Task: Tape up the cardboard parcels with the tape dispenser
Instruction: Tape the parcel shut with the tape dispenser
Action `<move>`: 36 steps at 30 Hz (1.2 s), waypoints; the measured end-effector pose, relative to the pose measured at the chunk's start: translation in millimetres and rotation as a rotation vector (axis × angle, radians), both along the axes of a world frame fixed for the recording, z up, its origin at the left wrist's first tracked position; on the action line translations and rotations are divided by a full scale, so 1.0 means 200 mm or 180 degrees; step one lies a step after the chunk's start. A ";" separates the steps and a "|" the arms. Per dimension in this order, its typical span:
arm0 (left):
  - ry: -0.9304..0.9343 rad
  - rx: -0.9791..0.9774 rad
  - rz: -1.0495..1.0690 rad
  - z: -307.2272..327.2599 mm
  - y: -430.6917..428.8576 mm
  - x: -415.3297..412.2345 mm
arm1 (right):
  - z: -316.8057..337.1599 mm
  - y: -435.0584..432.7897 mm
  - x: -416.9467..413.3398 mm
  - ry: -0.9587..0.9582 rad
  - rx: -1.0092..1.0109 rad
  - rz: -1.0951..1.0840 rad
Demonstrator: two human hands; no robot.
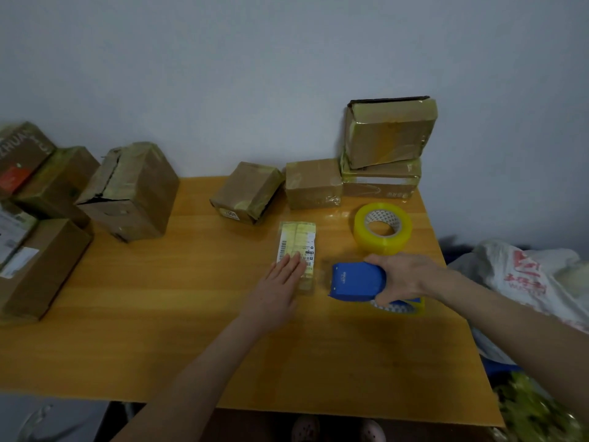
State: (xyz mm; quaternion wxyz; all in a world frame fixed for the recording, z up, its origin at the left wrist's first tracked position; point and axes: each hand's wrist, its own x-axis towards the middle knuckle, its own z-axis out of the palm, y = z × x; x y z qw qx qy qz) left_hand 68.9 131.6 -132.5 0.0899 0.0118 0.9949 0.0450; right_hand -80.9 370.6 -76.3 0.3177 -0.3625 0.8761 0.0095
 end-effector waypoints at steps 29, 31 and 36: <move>0.0442 0.1267 0.0264 0.02 0.01 0.00 | -0.27 -0.04 0.09 -0.2453 -0.1722 -0.3866; 0.0932 0.1908 0.0846 0.04 -0.02 0.03 | -0.26 -0.02 0.10 -0.2226 -0.1681 -0.3713; 0.1302 0.2007 0.2343 0.04 -0.16 0.06 | -0.16 -0.10 0.10 -0.0038 -0.2021 -0.2669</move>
